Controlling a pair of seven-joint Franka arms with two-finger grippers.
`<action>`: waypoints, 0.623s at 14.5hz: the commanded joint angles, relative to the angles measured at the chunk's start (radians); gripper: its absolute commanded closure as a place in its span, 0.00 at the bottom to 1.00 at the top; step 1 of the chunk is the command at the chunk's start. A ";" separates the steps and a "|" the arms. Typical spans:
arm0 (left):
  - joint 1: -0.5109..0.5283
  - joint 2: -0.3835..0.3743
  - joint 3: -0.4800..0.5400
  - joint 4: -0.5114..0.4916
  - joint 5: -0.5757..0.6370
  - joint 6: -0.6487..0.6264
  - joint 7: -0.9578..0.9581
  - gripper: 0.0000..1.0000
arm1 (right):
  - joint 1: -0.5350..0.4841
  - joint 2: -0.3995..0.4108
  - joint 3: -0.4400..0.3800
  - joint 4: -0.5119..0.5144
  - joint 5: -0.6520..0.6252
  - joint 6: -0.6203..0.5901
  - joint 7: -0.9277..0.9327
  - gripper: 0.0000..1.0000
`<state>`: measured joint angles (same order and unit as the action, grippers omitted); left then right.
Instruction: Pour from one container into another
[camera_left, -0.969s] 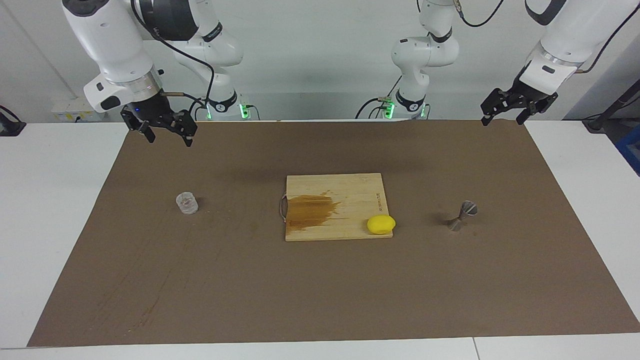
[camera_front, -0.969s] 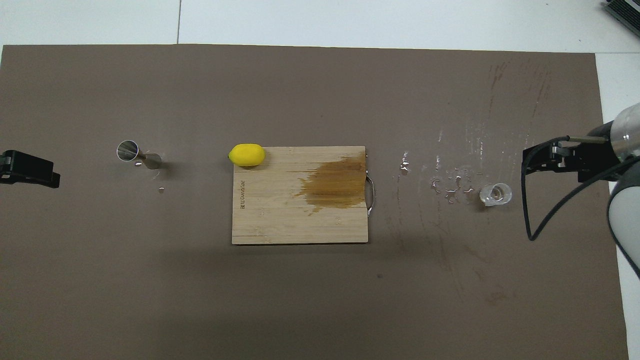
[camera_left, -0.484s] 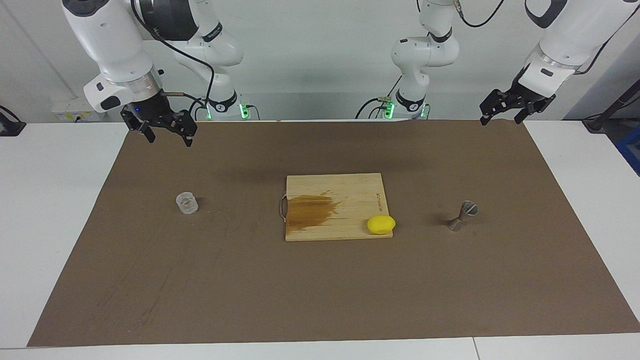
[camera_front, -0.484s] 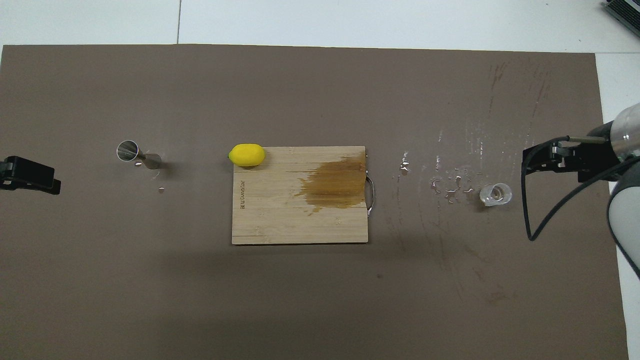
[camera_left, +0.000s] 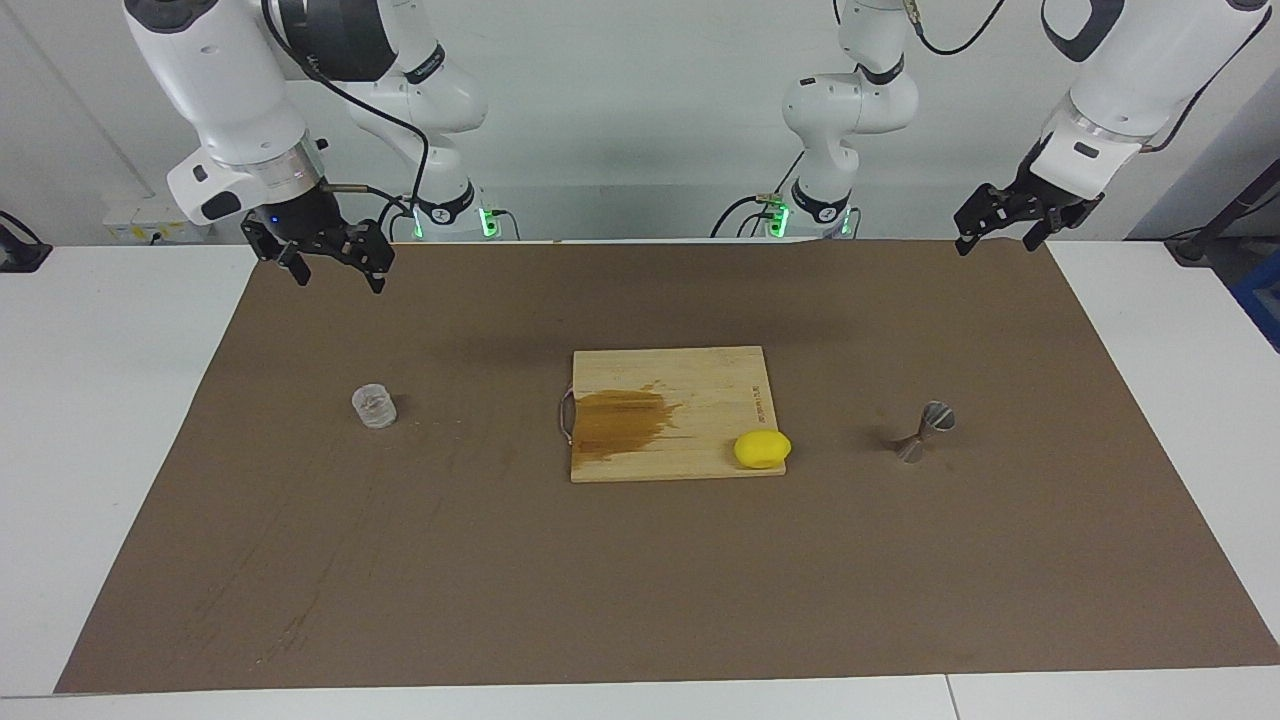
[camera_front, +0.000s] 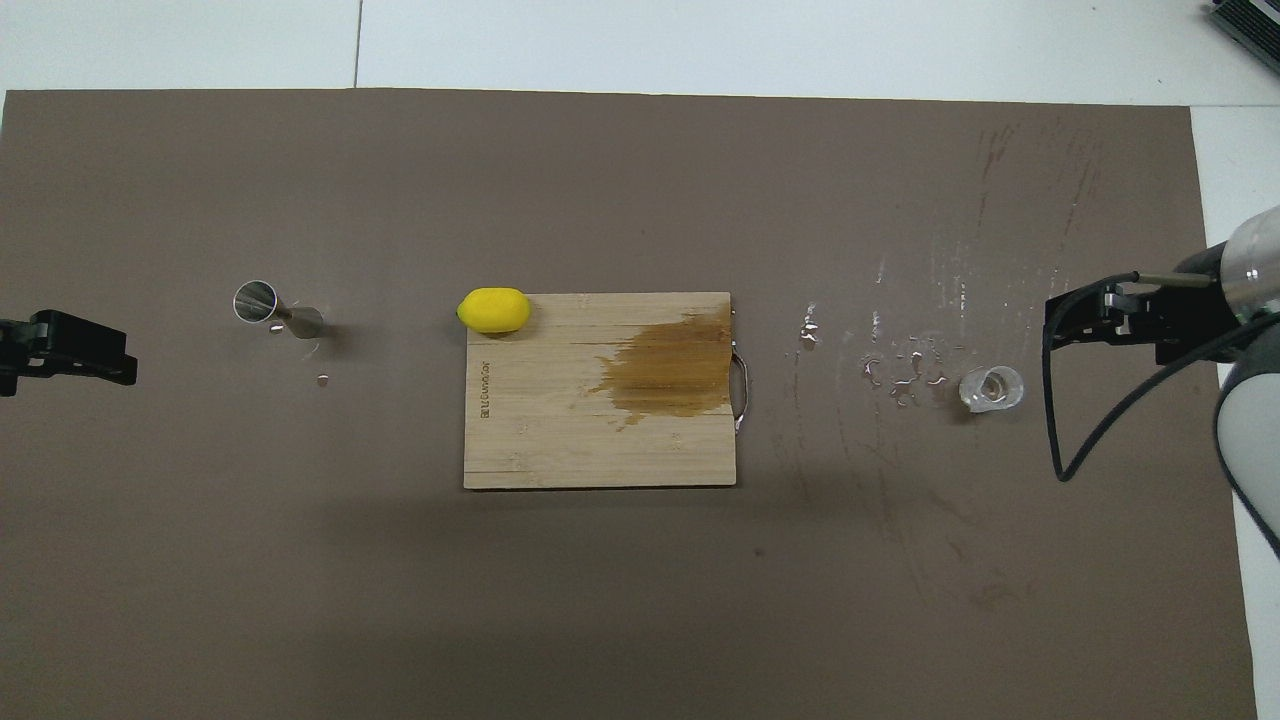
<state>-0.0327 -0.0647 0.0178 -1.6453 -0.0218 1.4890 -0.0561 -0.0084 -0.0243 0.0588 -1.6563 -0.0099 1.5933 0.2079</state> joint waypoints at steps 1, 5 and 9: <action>-0.007 -0.018 -0.001 -0.042 -0.007 0.036 -0.076 0.00 | -0.018 -0.022 0.007 -0.023 0.028 0.008 -0.021 0.00; 0.053 0.071 0.010 -0.045 -0.232 0.033 -0.316 0.00 | -0.018 -0.022 0.007 -0.023 0.028 0.008 -0.021 0.00; 0.105 0.117 0.016 -0.063 -0.346 0.033 -0.526 0.00 | -0.018 -0.020 0.007 -0.023 0.028 0.008 -0.021 0.00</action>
<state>0.0471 0.0453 0.0335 -1.6890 -0.3170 1.5080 -0.4730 -0.0084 -0.0243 0.0588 -1.6563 -0.0099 1.5933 0.2079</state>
